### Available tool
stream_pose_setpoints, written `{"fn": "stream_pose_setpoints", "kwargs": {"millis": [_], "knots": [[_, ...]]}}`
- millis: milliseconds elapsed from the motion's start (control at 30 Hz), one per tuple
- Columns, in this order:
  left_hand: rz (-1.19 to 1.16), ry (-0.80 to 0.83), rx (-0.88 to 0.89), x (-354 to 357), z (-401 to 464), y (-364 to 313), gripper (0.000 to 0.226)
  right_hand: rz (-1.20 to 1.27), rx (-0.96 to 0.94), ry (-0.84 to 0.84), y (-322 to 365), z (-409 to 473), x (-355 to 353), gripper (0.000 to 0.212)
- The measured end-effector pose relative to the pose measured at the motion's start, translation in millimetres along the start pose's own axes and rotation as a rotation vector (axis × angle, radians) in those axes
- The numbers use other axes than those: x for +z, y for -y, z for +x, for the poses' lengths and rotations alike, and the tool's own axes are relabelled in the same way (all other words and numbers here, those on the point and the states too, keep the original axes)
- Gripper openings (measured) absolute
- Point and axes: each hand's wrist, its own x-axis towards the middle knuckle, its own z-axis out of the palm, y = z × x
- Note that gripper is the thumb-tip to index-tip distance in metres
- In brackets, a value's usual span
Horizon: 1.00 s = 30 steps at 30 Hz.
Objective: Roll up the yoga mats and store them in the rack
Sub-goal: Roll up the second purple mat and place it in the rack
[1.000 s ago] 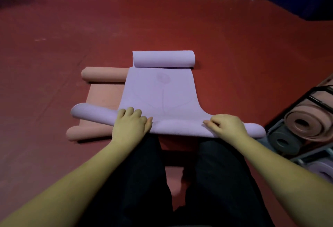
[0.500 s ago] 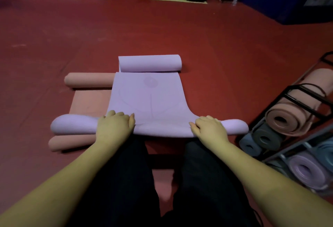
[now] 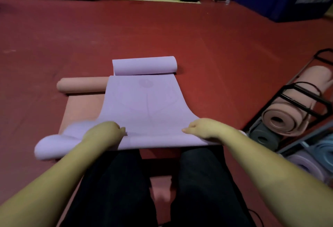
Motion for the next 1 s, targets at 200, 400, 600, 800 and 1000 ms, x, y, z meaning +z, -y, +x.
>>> {"fn": "stream_pose_setpoints", "kwargs": {"millis": [200,400,600,800,1000], "knots": [[0.051,-0.130,-0.079,8.3,-5.4,-7.7,0.030,-0.035,0.004,-0.062,-2.2,16.3,13.2,0.044],[0.007,-0.105,-0.077,12.8,8.1,-3.7,0.035,0.009,0.025,-0.184,-9.9,26.2,18.4,0.044],[-0.062,-0.218,-0.119,11.3,13.3,-7.5,0.036,-0.037,0.003,-0.225,-7.5,37.6,15.4,0.055],[-0.067,-0.131,-0.134,10.1,24.1,-5.1,0.029,-0.207,-0.014,-0.456,-2.5,20.3,21.9,0.062],[-0.120,-0.082,-0.143,3.1,27.9,-4.9,0.029,-0.163,-0.149,-0.792,-12.0,-1.9,60.5,0.065]]}}
